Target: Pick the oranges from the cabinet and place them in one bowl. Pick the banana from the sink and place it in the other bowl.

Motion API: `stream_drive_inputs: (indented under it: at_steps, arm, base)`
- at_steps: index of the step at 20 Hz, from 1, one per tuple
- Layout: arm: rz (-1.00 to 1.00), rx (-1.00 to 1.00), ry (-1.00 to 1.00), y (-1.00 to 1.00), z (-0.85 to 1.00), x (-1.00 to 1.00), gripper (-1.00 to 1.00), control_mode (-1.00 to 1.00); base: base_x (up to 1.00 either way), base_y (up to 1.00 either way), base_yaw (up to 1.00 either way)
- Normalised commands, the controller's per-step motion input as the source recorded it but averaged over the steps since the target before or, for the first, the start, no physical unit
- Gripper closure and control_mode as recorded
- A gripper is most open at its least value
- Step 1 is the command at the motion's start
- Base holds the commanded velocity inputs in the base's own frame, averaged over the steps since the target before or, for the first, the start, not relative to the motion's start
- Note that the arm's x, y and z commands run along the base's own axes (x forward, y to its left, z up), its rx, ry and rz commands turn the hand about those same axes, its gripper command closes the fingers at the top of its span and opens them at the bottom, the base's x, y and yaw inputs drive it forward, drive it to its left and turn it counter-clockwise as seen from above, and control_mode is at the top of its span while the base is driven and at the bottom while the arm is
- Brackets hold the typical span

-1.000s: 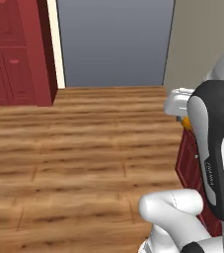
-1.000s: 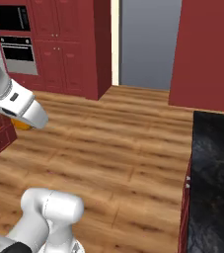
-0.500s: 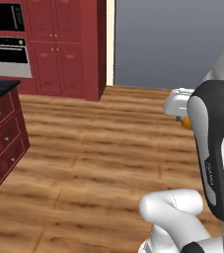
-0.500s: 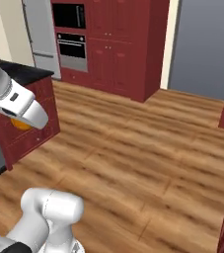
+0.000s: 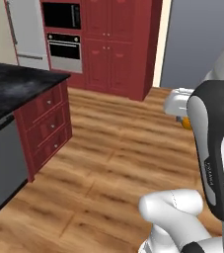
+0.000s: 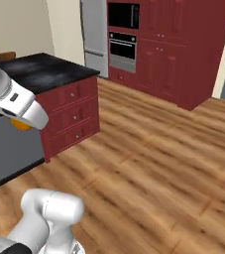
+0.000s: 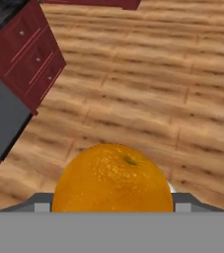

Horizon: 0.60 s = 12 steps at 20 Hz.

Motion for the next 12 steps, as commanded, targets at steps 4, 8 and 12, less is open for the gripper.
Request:
stream_drive_inputs:
  at_steps: [4,8,12]
  arm:
    - [0.0,0.0,0.0,0.0,0.0,0.0,1.0,1.0]
    - [0.0,0.0,0.0,0.0,0.0,0.0,1.0,1.0]
    - [0.0,0.0,0.0,0.0,0.0,0.0,1.0,1.0]
  base:
    - [0.51,0.15,0.37]
    - [0.66,0.05,0.35]
    - [0.63,0.12,0.34]
